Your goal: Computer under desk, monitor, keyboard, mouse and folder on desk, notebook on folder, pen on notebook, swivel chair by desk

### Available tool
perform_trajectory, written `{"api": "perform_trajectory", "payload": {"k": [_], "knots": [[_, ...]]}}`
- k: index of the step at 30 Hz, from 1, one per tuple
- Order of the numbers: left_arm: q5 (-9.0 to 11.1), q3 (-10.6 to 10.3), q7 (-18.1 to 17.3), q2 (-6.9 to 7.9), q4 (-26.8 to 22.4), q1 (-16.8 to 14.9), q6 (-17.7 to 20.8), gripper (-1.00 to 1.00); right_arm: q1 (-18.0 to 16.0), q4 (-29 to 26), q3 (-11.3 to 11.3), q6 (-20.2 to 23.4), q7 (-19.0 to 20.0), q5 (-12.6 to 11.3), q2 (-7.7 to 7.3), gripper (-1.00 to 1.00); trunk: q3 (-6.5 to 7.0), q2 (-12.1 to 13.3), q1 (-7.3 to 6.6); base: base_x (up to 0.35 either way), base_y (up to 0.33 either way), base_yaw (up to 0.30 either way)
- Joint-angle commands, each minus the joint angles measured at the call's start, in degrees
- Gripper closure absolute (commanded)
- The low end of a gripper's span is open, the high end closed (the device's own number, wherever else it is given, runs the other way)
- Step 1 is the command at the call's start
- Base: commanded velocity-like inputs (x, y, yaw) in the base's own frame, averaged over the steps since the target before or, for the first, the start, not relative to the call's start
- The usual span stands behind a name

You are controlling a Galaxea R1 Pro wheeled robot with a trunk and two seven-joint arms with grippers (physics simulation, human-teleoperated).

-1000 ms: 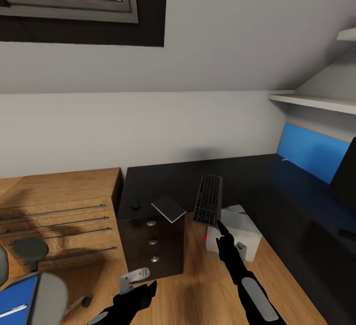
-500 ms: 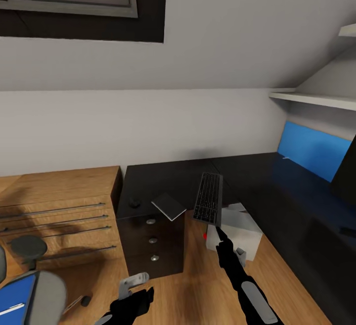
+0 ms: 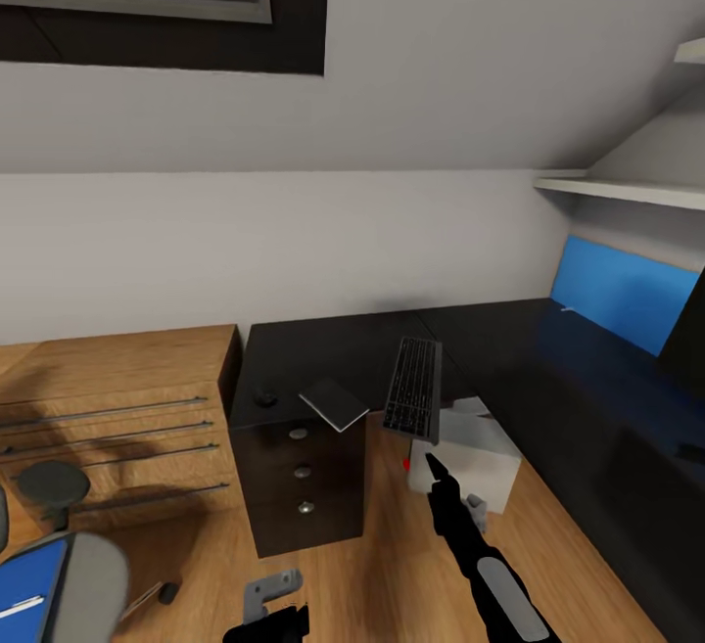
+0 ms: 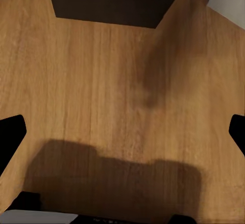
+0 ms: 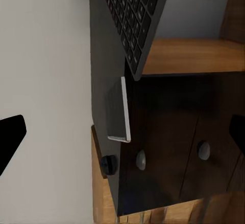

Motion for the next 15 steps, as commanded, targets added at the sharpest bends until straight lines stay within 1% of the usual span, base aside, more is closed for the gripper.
{"api": "perform_trajectory", "payload": {"k": [1, 7, 15], "knots": [[0.52, -0.03, 0.48, -0.07, 0.17, -0.02, 0.04, -1.0, -0.03, 0.0, 0.06, 0.21, 0.11, -0.41, 0.0, -1.0, -0.24, -0.45, 0.23, 0.0, 0.0, 0.0], [0.47, 0.0, 0.48, -0.27, 1.0, -0.05, -0.04, -1.0, -0.03, 0.0, 0.21, 0.2, -0.13, 0.88, 0.05, -1.0, -1.31, -2.86, 1.55, 0.0, 0.0, 0.0], [-0.15, 0.0, 0.44, -0.46, 1.09, -0.06, -0.68, -1.0, -0.03, -0.06, 0.24, 0.19, -0.17, 1.26, 0.05, -1.0, -2.75, -6.07, 3.3, 0.0, 0.0, 0.0]]}}
